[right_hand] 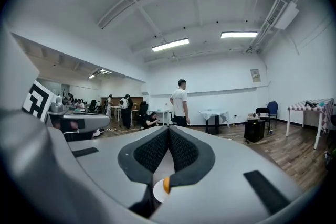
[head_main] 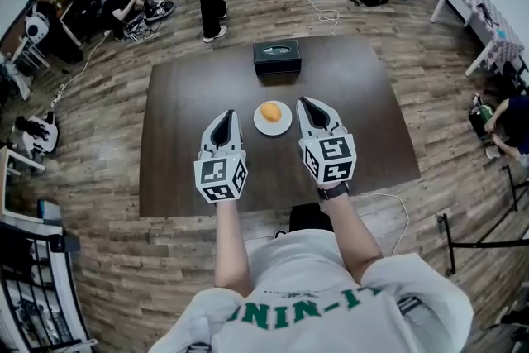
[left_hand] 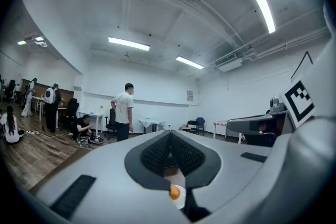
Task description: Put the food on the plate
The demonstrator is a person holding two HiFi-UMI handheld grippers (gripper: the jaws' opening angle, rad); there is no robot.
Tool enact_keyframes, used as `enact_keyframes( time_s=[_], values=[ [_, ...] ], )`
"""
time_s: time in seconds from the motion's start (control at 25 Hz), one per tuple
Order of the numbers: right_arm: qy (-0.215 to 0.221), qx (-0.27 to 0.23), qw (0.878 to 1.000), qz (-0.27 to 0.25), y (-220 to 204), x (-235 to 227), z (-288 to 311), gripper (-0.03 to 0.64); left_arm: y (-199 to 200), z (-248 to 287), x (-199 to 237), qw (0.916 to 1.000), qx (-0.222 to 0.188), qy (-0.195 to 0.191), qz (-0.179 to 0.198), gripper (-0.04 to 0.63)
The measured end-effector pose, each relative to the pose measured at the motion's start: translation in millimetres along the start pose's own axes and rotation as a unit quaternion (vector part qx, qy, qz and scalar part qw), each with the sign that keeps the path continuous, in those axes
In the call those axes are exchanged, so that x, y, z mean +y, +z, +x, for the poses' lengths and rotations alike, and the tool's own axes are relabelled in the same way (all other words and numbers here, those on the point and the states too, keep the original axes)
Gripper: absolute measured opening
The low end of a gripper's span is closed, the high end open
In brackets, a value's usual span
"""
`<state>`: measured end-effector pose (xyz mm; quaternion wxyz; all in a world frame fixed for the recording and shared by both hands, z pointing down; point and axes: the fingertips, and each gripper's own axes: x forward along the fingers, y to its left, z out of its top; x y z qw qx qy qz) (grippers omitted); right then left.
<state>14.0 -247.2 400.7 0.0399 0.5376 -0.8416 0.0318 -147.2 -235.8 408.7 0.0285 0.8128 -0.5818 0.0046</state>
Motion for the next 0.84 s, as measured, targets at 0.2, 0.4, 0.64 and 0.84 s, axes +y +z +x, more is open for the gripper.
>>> enact_keyframes(
  time_s=[0.2, 0.4, 0.64, 0.84],
  values=[
    [0.0, 0.0, 1.0, 0.004, 1, -3, -5, 0.015, -1, 0, -7, 1.0, 0.002, -0.002, -0.002, 0.011],
    [0.003, 0.001, 1.0, 0.009, -3, -11, -1, 0.014, -6, 10, -8, 1.0, 0.004, -0.002, -0.006, 0.011],
    [0.001, 0.009, 1.0, 0.011, -13, -38, 19, 0.014, -12, 38, -9, 0.9999, 0.005, 0.004, -0.009, 0.011],
    [0.009, 0.028, 0.999, 0.014, -34, -63, 57, 0.014, -30, 79, -5, 0.9996, 0.016, 0.008, -0.021, 0.011]
  ],
)
